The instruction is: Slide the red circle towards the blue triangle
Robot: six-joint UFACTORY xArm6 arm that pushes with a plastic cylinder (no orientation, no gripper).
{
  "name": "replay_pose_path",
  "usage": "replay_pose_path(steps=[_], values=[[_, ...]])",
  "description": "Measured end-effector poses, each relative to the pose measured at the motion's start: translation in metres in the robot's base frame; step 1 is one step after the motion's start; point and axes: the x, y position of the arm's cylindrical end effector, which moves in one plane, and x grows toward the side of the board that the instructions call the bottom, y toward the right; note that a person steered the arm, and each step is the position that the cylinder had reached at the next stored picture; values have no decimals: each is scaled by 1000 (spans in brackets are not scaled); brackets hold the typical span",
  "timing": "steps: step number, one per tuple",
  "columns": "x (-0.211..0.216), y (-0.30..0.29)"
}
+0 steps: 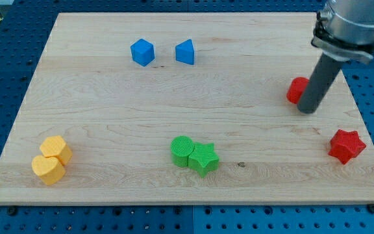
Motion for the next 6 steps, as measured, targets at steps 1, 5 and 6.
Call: replay_pose_path(steps=[1, 5, 6], values=[[-41, 0], [-93, 20], [-121, 20]])
